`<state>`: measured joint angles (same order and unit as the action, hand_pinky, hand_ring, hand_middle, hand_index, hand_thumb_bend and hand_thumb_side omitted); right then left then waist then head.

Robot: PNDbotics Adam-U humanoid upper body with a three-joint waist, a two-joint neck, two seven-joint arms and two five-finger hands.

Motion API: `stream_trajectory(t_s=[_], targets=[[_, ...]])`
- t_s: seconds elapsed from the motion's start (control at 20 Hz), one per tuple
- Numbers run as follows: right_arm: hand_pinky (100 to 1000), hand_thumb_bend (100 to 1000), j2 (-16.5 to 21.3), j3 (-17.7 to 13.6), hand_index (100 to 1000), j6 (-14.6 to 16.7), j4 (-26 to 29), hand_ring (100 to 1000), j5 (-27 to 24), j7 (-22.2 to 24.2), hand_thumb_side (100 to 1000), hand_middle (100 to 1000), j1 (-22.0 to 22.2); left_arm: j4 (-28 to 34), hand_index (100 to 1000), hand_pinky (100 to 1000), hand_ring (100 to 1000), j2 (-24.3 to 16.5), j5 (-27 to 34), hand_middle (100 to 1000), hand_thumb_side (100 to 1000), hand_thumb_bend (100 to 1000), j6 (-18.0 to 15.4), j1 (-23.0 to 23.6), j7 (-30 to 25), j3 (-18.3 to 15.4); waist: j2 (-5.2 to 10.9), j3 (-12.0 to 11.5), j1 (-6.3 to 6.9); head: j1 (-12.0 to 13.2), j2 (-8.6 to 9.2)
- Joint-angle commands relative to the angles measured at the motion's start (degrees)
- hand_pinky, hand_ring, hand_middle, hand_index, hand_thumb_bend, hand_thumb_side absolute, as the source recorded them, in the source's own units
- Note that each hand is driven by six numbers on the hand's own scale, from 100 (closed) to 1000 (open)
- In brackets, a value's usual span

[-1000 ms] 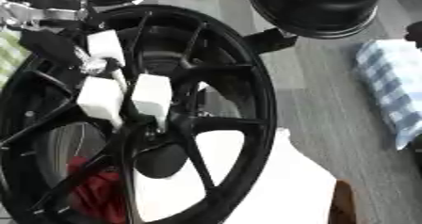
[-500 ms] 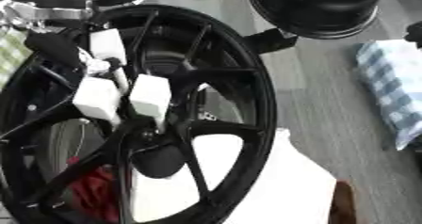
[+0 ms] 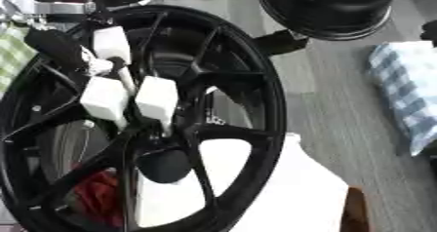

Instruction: Pull the pin out of the wheel hub.

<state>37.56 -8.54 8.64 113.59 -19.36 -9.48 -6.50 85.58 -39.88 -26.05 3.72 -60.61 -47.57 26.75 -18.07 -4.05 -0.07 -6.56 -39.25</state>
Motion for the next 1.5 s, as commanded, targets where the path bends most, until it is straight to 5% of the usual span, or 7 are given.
stream_trajectory(t_s=[0.05, 0.7, 1.5], targets=[[624, 301, 1.1, -0.9, 676, 0.0, 1.0, 627, -0.4, -0.2, 199, 526, -0.1, 1.1, 528, 754, 487, -1.7, 1.0, 276, 288, 100, 0.8, -1.5, -0.1, -0.9, 1.99, -0.1, 0.01, 0.1, -0.23], [626, 303, 1.2, -1.0, 677, 0.0, 1.0, 627, -0.5, -0.2, 197, 527, 0.1, 3.4, 465, 750, 445, -4.0, 6.4, 198, 238, 100, 3.6, -3.8, 1.0, -3.6, 2.65, -0.7, 0.2, -0.5, -0.3], [630, 305, 1.6, -2.3, 678, 1.1, 1.0, 628, 0.4, -1.2, 190, 529, 1.9, 8.2, 462, 762, 411, -21.0, 20.4, 143, 292, 100, 7.4, 7.0, 9.8, -20.6, 3.0, -3.7, -1.11, -4.1, -1.07]])
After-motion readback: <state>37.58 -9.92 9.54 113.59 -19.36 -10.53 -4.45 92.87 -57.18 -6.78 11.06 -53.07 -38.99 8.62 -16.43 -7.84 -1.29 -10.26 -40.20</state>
